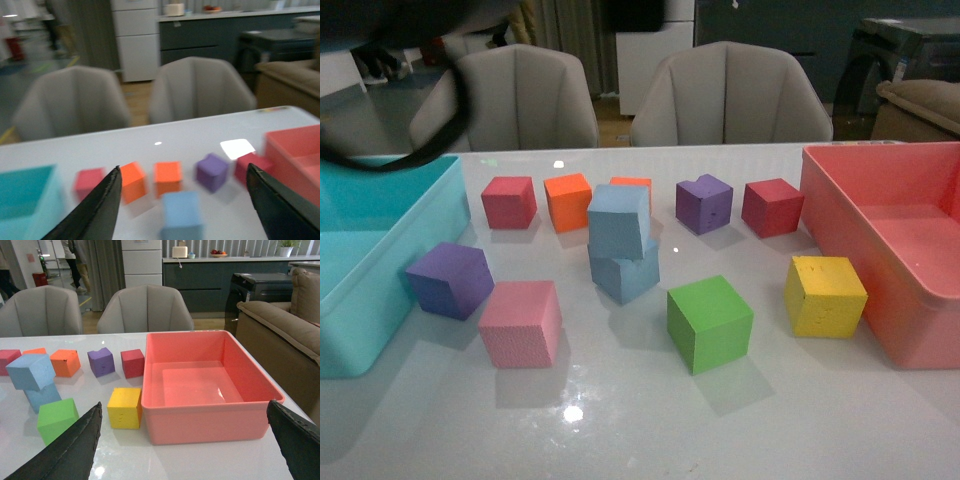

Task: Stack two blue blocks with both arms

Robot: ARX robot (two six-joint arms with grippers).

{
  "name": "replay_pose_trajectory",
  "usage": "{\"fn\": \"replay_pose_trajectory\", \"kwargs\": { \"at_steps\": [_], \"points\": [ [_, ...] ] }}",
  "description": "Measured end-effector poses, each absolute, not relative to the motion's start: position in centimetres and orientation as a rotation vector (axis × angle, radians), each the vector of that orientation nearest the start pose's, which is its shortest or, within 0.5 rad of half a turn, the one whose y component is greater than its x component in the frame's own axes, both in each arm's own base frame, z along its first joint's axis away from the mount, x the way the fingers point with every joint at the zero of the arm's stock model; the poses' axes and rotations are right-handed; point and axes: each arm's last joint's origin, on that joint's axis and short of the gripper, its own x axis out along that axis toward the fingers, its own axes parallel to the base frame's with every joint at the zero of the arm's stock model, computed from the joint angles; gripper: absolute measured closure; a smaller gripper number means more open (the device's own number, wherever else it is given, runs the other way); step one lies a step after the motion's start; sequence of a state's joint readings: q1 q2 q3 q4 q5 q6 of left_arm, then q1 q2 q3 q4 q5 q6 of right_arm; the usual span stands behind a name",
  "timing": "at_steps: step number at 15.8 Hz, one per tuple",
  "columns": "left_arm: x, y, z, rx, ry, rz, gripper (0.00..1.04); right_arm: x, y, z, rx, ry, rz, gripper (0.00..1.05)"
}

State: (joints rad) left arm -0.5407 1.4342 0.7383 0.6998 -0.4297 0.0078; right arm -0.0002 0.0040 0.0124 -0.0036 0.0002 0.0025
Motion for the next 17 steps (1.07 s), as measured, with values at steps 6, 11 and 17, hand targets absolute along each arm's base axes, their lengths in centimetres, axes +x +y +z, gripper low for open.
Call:
{"fn": "replay_pose_trajectory", "kwargs": {
  "at_steps": [6, 11, 17],
  "points": [
    [18.8, -4.4, 20.7, 0.009, 0.016, -0.002, 0.99, 9.7, 0.0, 16.7, 0.002, -0.005, 0.000, 0.06],
    [16.9, -2.7, 19.7, 0.001, 0.000, 0.009, 1.03, 9.7, 0.0, 16.7, 0.002, -0.005, 0.000, 0.06],
    [14.1, -0.7, 17.8, 0.002, 0.012, -0.015, 1.03, 9.7, 0.0, 16.7, 0.002, -0.005, 0.000, 0.06]
  ]
}}
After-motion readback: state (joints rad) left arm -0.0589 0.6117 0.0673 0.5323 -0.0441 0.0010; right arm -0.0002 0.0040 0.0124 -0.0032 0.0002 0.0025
